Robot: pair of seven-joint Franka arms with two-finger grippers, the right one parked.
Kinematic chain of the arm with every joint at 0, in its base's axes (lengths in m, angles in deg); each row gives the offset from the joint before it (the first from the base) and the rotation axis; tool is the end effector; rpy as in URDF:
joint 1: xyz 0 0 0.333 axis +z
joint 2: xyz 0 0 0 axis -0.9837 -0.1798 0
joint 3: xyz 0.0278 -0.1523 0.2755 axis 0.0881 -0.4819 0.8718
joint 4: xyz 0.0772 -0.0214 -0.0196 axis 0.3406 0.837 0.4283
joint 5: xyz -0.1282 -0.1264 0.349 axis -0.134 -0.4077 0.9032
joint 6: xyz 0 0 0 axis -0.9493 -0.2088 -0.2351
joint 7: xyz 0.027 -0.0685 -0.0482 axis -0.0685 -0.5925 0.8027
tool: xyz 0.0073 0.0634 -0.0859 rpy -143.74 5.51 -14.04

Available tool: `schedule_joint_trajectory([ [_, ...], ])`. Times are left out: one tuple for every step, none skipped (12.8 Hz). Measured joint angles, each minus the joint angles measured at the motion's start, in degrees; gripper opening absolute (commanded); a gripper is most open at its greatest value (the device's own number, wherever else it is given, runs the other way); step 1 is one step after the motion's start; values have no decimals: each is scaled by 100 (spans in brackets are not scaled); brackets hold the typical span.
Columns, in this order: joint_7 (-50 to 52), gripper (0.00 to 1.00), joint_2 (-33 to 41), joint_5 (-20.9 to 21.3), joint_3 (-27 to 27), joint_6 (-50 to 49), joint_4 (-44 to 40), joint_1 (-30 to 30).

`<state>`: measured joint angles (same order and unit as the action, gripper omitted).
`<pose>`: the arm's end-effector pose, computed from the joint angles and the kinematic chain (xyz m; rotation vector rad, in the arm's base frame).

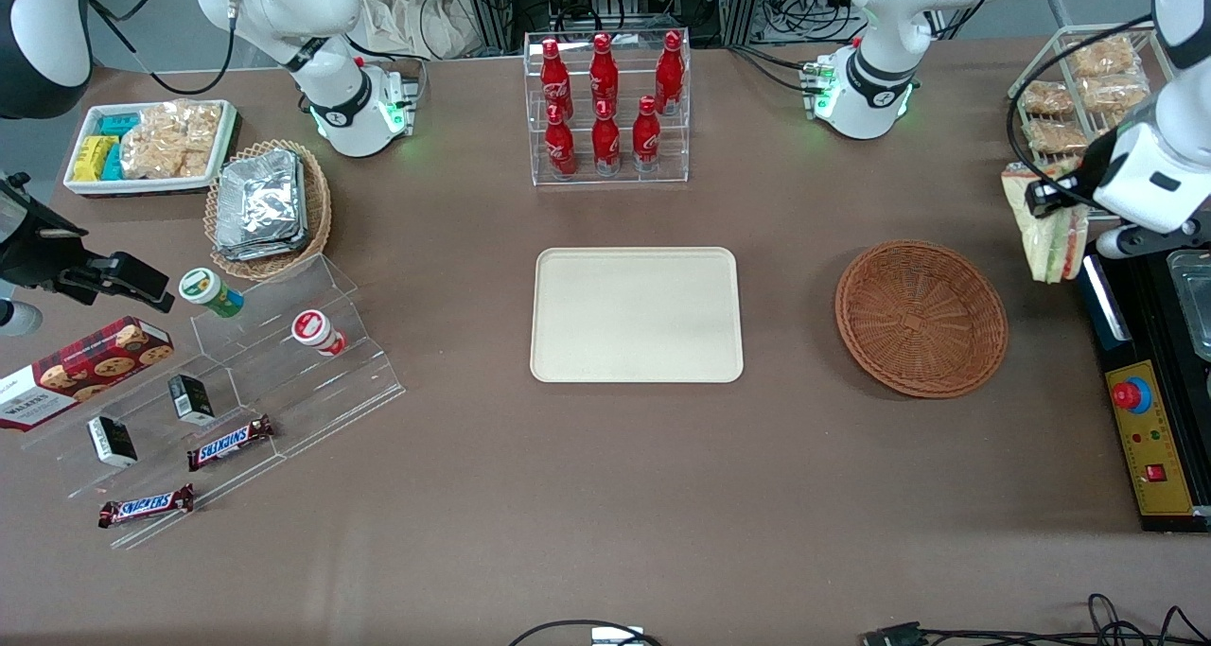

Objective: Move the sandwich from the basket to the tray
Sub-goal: 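Lift the sandwich up out of the basket with the left gripper, then carry the sandwich over the cream tray with the left gripper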

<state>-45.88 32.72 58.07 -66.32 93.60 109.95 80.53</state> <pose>0.5143 -0.0316 0.5931 -3.0020 -0.1959 0.2957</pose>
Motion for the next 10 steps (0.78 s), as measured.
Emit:
schedule_joint_trajectory([
  [179,6,-111,-10,-269,-51,-212,-47],
  [504,6,-244,-24,-641,-55,-388,-76],
  [905,7,-403,-32,-1077,-56,-573,-97],
  [1418,8,-599,-36,-1539,-55,-761,-117],
  [2023,8,-844,-33,-1998,-51,-953,-142],
  [2635,8,-1140,-19,-2433,-42,-1156,-160],
  [3221,9,-1479,53,-2830,0,-1362,-173],
  [3741,9,-1850,219,-3182,79,-1565,-198],
  [4126,10,-2196,413,-3472,150,-1717,-222],
  [4396,10,-2485,545,-3687,257,-1799,-240],
])
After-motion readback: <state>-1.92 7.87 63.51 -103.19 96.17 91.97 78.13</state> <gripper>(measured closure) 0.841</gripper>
